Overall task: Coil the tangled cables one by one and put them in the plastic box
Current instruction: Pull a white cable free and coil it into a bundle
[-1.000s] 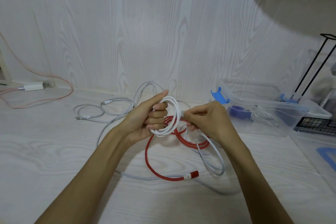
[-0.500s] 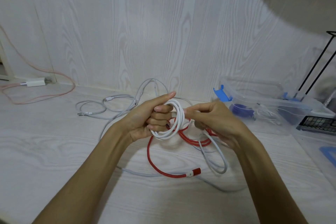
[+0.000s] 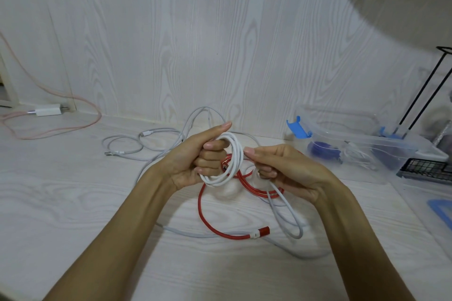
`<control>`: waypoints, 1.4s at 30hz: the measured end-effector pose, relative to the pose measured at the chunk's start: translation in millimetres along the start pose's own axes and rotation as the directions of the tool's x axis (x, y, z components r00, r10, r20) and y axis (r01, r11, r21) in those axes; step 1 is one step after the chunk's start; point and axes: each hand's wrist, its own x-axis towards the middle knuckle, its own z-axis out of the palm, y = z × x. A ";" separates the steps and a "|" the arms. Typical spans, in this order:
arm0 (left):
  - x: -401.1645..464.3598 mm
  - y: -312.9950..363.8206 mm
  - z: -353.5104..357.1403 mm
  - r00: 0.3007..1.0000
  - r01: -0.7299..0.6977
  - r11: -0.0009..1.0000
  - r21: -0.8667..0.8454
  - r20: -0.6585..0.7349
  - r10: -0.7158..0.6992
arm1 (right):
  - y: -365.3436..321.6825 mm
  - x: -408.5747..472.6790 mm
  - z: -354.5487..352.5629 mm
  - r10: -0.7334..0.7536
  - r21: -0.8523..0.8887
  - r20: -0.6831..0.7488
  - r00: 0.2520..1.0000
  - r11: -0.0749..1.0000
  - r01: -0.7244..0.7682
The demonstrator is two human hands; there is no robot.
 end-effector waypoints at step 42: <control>11.3 -21.0 -3.5 0.900 -0.273 0.724 0.634 -0.097 0.425 | -0.5 -2.2 -17.1 0.002 -0.080 0.025 1.000 0.997 0.000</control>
